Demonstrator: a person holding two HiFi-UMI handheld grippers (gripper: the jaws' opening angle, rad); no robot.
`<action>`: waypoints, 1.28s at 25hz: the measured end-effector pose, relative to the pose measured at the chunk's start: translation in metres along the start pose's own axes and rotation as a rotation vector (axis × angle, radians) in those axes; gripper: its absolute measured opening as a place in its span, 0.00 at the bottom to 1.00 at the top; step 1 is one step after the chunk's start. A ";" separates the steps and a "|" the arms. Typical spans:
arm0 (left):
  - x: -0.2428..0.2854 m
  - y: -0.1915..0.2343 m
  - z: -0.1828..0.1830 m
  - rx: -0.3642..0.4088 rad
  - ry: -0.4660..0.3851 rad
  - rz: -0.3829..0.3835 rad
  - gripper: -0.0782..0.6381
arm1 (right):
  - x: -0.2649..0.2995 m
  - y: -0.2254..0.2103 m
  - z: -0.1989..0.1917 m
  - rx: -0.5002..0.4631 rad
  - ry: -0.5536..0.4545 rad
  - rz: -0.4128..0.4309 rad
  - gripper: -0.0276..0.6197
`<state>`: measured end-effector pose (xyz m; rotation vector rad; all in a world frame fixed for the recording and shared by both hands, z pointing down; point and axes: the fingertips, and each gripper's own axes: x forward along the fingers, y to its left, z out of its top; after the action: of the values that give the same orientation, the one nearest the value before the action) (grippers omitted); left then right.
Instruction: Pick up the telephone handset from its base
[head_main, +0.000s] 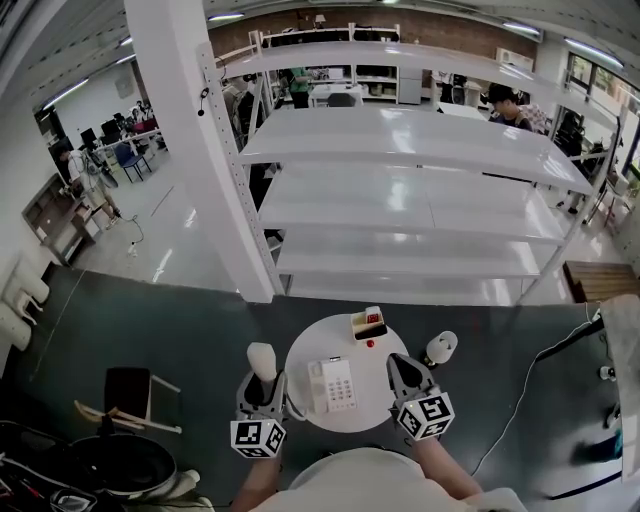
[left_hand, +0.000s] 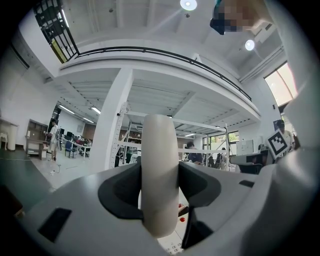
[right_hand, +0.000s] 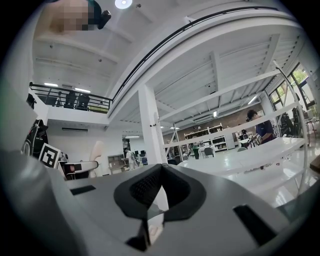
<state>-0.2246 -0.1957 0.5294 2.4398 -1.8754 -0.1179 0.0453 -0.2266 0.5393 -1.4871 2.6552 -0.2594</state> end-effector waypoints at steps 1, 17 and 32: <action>0.001 0.000 0.000 0.000 0.001 0.000 0.42 | 0.000 -0.001 0.000 0.000 -0.001 -0.001 0.06; 0.004 -0.001 -0.003 0.003 0.008 -0.007 0.42 | -0.001 -0.003 -0.002 -0.038 0.021 -0.023 0.05; 0.002 0.000 -0.006 0.015 0.013 -0.011 0.42 | 0.001 0.007 -0.003 -0.045 0.012 0.007 0.05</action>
<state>-0.2236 -0.1981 0.5358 2.4548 -1.8645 -0.0884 0.0384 -0.2239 0.5414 -1.4932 2.6927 -0.2098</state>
